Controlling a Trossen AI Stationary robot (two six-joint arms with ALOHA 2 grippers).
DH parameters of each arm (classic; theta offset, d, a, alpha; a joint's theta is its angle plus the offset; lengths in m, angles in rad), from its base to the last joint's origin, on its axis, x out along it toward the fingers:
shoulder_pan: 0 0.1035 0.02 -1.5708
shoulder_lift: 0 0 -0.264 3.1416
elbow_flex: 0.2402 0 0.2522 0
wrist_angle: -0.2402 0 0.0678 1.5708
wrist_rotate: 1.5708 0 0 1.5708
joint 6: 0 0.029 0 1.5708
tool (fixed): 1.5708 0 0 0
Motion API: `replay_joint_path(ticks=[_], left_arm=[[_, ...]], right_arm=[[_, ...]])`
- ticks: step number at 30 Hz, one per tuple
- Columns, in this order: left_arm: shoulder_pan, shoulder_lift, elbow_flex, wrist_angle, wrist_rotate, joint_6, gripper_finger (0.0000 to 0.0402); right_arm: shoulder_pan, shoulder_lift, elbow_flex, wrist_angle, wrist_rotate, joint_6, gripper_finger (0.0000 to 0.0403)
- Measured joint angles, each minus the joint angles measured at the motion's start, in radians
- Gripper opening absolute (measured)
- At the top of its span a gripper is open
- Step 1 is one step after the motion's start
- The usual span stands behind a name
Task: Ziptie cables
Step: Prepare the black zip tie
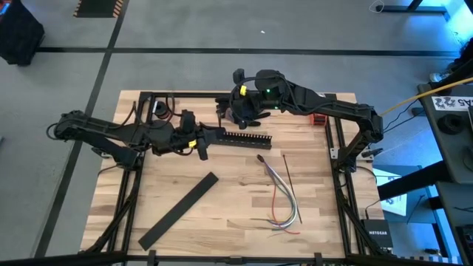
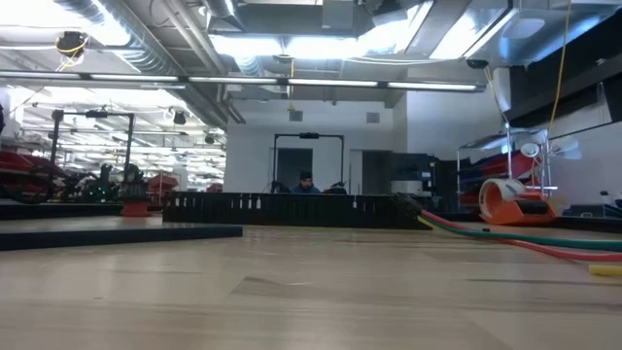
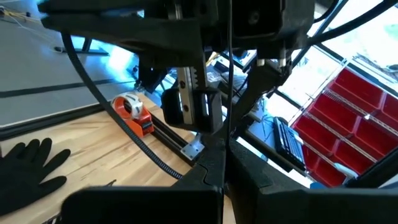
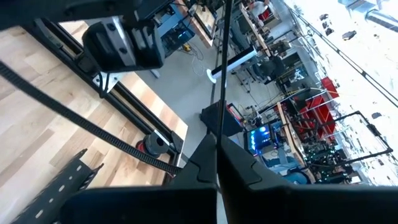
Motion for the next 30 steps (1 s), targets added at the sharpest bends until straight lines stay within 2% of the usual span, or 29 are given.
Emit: replay_joint_path(ticks=[30], left_arm=[[0.019,0.000,0.000,0.001,-0.005,0.014,0.0001]], right_arm=[[0.019,0.000,0.000,-0.007,-0.002,-0.050,0.0001]])
